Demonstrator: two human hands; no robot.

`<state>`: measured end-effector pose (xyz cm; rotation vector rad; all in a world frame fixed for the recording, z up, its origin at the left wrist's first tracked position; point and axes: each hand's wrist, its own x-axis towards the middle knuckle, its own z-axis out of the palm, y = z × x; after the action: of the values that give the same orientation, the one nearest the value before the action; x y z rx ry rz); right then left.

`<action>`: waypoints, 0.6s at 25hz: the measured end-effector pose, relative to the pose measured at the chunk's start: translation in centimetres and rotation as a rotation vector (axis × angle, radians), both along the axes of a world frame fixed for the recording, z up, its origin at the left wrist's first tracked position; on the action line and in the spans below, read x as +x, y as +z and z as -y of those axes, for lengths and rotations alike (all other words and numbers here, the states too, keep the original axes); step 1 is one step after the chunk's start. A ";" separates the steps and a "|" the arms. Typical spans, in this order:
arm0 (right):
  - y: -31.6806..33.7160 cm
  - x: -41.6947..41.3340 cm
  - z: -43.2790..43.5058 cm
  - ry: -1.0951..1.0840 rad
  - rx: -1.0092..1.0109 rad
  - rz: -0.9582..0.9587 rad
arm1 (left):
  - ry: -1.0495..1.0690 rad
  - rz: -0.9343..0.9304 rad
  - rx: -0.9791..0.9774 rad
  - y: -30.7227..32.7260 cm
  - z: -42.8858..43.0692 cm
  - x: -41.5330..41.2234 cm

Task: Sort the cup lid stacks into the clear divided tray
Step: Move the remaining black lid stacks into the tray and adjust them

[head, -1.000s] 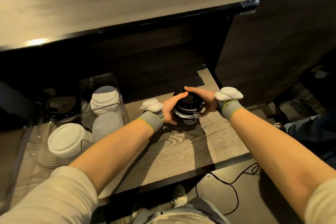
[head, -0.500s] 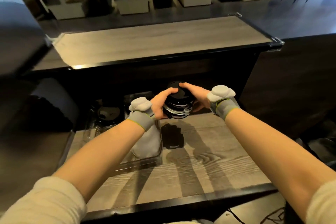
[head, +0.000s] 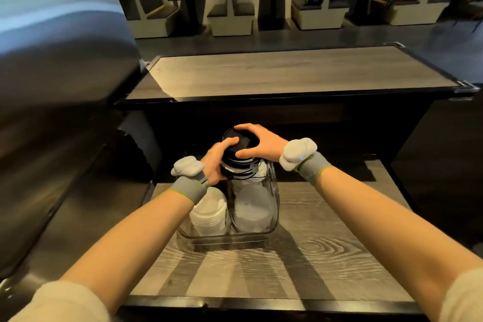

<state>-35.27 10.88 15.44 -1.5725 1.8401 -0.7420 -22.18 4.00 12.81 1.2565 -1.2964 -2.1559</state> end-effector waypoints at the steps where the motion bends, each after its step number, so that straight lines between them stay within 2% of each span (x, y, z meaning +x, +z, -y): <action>1: -0.2 0.6 0.4 -0.023 -0.027 0.006 | 0.009 -0.034 0.003 -0.1 0.3 0.7; 4: -0.4 2.1 1.3 -0.116 -0.096 0.128 | 0.008 -0.184 0.035 -0.4 0.7 2.2; 8: -0.6 3.8 2.4 -0.151 -0.100 0.237 | 0.033 -0.268 0.040 -0.7 1.6 3.7; 12: -0.6 4.7 3.3 -0.175 -0.111 0.345 | 0.034 -0.241 0.029 -1.1 2.0 4.4; 15: -0.6 4.9 3.7 -0.196 -0.114 0.420 | 0.017 -0.148 -0.027 -1.3 2.6 4.8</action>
<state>-30.41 7.21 14.82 -1.1954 1.6703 -1.1852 -17.37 1.44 11.52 1.0713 -1.2454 -2.1677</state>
